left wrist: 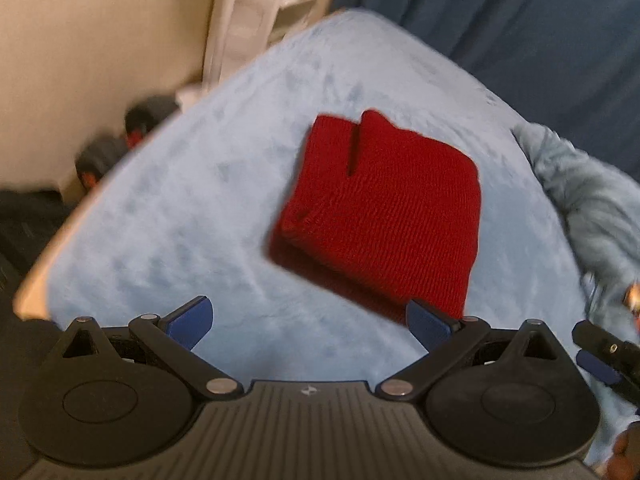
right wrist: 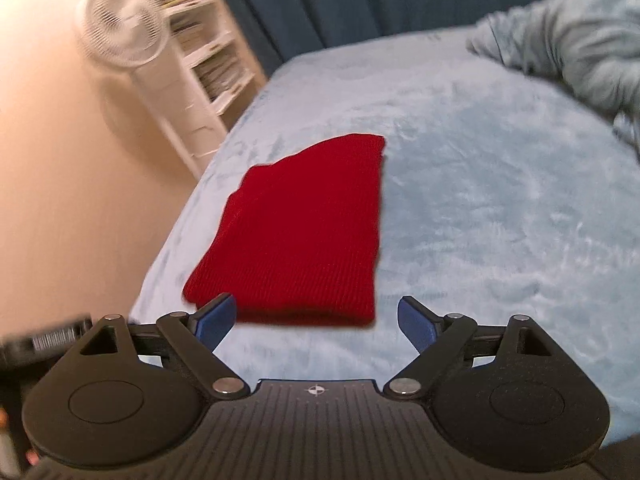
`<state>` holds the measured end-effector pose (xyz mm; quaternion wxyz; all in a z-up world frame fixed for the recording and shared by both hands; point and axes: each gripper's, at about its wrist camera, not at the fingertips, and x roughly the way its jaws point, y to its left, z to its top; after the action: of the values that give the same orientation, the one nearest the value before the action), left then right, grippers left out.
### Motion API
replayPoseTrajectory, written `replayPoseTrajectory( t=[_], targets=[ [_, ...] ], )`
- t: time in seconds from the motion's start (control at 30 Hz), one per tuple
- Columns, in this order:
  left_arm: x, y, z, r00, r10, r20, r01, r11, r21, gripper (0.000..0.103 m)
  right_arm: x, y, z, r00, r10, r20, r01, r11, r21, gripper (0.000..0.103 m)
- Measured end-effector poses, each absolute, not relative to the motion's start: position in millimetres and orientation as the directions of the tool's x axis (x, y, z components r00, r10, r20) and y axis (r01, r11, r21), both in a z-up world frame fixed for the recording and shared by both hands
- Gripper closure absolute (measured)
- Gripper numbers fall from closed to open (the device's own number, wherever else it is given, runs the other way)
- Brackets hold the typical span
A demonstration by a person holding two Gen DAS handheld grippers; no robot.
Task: Fold small clothes
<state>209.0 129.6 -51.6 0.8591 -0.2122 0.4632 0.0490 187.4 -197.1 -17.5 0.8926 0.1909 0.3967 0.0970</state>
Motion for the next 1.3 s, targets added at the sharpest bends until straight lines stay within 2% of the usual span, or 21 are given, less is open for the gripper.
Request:
replayPoseTrajectory(
  t=[0.13,0.27,0.4,0.53,0.67,0.7,0.73,0.77,0.8,0.87,1.03,1.17,1.3],
  targets=[
    [251,138,-80,0.529,-0.195,-0.826,-0.400,0.802,-0.445,0.000,275,-215,-18,0.626,0.387,-0.677,-0.044,0.884,0.465,0.013],
    [284,144,-106,0.509,-0.188,-0.840,-0.474,0.753,-0.456,0.000,386,-223,-35,0.600,0.379,-0.704,-0.034,0.892,0.452,0.011],
    [305,152,-133,0.482,-0.169,-0.859,-0.537,0.718,-0.443,0.000,490,-228,-83,0.544,0.365,-0.756,0.078,0.875,0.478,0.012],
    [316,164,-157,0.437,-0.169,-0.883,-0.596,0.681,-0.425,0.000,552,-217,-129,0.479,0.365,-0.798,0.123,0.872,0.473,0.012],
    [317,179,-176,0.455,-0.224,-0.862,-0.616,0.620,-0.486,0.001,586,-196,-164,0.394,0.391,-0.832,0.108,0.879,0.465,0.012],
    [317,179,-174,0.478,-0.209,-0.853,-0.608,0.622,-0.493,0.006,591,-192,-169,0.361,0.424,-0.831,0.079,0.874,0.480,0.022],
    [316,179,-172,0.513,-0.199,-0.835,-0.578,0.639,-0.507,0.037,592,-186,-173,0.341,0.447,-0.827,0.032,0.873,0.486,0.035],
    [318,180,-170,0.528,-0.215,-0.821,-0.550,0.650,-0.524,0.045,591,-179,-175,0.335,0.426,-0.840,-0.016,0.894,0.447,0.060],
    [320,180,-169,0.523,-0.209,-0.826,-0.559,0.648,-0.518,0.047,587,-174,-175,0.344,0.393,-0.853,-0.059,0.916,0.398,0.070],
    [329,185,-165,0.510,-0.221,-0.831,-0.538,0.672,-0.509,0.052,575,-175,-173,0.370,0.368,-0.853,-0.064,0.926,0.372,0.074],
    [406,216,-157,0.460,-0.242,-0.854,-0.400,0.802,-0.443,0.054,507,-206,-162,0.442,0.273,-0.854,0.016,0.950,0.312,0.082],
    [504,198,-134,0.442,-0.252,-0.861,-0.116,0.936,-0.334,0.055,398,-254,-176,0.511,0.278,-0.814,0.270,0.847,0.458,0.083],
    [564,142,-120,0.415,-0.242,-0.877,0.086,0.970,-0.227,0.054,279,-237,-195,0.611,0.241,-0.754,0.469,0.657,0.590,0.083]
  ],
)
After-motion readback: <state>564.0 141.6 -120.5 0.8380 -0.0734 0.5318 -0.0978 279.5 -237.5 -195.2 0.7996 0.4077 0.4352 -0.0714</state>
